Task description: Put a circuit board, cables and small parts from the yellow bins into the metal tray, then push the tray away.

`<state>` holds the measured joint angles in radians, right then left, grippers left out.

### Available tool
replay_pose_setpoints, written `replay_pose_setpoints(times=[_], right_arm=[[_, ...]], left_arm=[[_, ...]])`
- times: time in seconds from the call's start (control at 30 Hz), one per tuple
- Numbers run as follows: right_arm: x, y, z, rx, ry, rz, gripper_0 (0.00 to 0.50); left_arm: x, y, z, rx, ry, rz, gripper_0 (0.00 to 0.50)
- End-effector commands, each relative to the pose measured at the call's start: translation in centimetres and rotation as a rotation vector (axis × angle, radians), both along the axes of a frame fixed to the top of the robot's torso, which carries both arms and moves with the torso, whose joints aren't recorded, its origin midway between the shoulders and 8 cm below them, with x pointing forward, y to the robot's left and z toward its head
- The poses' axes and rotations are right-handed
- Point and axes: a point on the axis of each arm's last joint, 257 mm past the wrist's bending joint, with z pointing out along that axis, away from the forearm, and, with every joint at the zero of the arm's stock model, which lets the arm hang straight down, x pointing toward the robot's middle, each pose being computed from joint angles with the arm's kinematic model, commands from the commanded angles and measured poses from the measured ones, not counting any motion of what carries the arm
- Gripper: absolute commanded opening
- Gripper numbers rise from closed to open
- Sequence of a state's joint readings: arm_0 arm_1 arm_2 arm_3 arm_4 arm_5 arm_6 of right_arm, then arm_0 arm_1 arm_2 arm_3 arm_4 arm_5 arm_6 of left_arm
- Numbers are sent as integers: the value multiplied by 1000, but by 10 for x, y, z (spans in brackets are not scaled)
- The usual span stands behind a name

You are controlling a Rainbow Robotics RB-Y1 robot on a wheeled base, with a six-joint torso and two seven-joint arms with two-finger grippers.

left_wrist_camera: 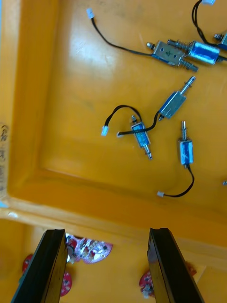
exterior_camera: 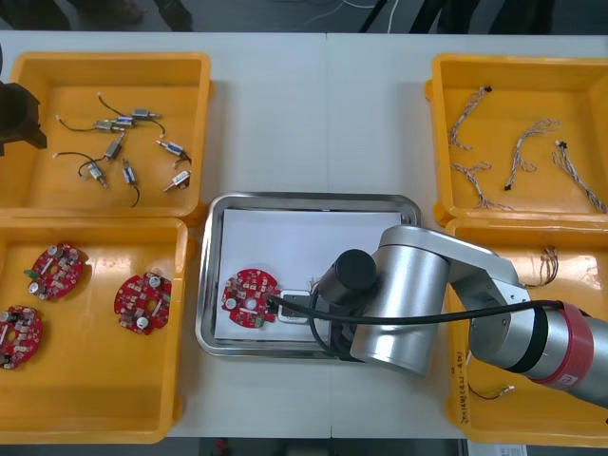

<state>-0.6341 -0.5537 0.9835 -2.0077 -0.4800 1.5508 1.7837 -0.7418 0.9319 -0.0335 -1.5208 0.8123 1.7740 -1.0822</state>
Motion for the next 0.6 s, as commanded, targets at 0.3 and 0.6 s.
replay_pose_setpoints(times=[0.3,0.6], right_arm=[[10,27,16,72,-66,11,500],[20,37,52,197,4,-60,500]], left_arm=[[41,-38,-4,-9,-71,-110,500],[55,-38,-26,-36,-73,-93,500]])
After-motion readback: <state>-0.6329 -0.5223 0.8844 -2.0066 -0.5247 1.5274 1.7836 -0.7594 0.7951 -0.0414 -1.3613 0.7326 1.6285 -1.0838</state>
